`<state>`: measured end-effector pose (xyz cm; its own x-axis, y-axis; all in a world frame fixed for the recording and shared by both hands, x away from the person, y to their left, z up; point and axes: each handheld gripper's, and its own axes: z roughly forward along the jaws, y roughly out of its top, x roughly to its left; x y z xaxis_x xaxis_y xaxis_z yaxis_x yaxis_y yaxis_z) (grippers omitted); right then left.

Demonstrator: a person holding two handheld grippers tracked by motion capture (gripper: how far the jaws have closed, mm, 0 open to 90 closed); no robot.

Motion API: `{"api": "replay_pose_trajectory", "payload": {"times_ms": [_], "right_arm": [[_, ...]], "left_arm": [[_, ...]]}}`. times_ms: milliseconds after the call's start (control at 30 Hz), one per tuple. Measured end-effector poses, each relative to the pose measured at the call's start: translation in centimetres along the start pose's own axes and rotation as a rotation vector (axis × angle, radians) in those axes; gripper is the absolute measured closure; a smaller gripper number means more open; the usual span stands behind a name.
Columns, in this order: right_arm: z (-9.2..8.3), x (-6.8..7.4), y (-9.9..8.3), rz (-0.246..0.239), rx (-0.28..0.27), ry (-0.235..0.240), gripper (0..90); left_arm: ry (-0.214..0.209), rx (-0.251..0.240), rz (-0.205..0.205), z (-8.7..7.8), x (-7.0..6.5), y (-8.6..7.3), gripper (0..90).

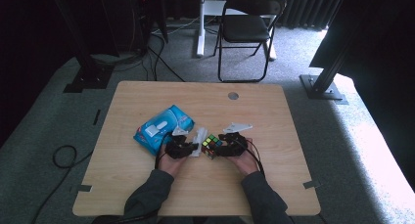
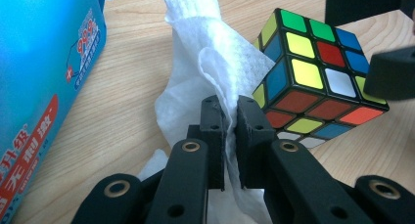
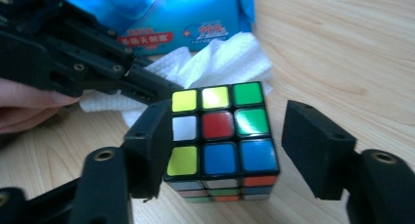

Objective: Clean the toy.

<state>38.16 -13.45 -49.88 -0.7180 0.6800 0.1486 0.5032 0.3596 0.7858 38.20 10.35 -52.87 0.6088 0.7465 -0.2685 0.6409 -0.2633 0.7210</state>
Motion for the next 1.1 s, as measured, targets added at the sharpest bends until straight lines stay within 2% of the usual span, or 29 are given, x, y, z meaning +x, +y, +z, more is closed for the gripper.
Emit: {"api": "replay_pose_trajectory", "payload": {"times_ms": [200,600,800,1100], "right_arm": [[-0.9,-0.3,0.0,0.046,-0.021,-0.024,48.2],[-1.2,-1.0,-0.9,0.120,-0.011,-0.066,63.4],[-1.1,-1.0,-0.7,0.104,-0.009,-0.087,65.4],[-0.8,-0.8,-0.5,0.115,-0.015,-0.103,64.8]], "left_arm": [[0.004,-0.011,-0.006,-0.2,0.1,0.1,83.1],[0.006,-0.030,-0.007,-0.5,0.2,0.7,83.1],[0.000,-0.038,0.001,-0.6,0.0,1.3,83.1],[-0.028,-0.072,0.028,-0.8,-0.9,2.2,83.0]]}}
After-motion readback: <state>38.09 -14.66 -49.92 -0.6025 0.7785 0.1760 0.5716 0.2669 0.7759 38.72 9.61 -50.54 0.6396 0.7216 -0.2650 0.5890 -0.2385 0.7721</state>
